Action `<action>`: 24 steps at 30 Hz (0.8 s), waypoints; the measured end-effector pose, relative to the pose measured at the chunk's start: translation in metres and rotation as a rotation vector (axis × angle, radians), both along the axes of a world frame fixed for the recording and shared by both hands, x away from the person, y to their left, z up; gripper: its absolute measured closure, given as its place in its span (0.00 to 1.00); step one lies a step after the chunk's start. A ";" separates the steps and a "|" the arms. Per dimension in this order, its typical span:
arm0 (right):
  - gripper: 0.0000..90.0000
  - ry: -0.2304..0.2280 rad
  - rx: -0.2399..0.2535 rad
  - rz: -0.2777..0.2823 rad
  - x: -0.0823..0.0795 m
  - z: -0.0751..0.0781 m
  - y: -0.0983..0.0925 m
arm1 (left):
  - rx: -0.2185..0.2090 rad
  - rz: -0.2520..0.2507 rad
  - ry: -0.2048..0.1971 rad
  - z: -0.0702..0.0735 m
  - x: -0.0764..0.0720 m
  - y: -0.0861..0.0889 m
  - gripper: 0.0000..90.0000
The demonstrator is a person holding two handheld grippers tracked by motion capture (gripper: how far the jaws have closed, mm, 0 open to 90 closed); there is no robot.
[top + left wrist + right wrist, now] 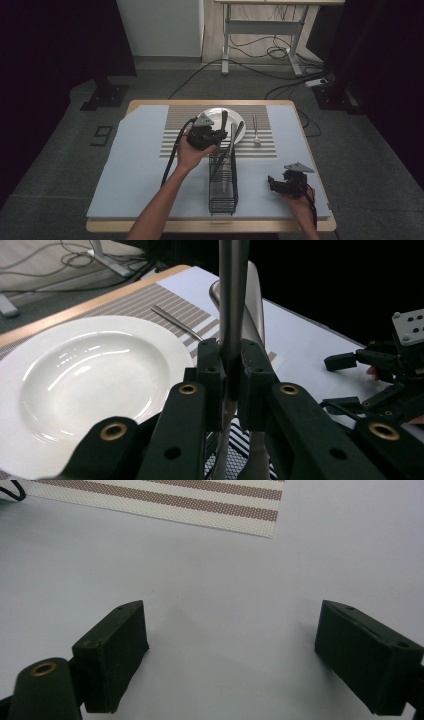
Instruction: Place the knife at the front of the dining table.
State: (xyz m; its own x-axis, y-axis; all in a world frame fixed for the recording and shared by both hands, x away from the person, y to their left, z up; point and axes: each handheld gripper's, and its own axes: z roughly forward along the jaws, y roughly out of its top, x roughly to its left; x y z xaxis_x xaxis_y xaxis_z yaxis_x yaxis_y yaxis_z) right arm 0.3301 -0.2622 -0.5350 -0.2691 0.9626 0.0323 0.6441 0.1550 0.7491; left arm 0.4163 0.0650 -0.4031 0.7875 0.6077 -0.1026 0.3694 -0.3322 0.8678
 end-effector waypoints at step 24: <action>0.15 0.004 -0.015 0.000 0.000 0.000 0.001 | -0.182 0.060 -0.181 0.085 -0.047 0.062 0.92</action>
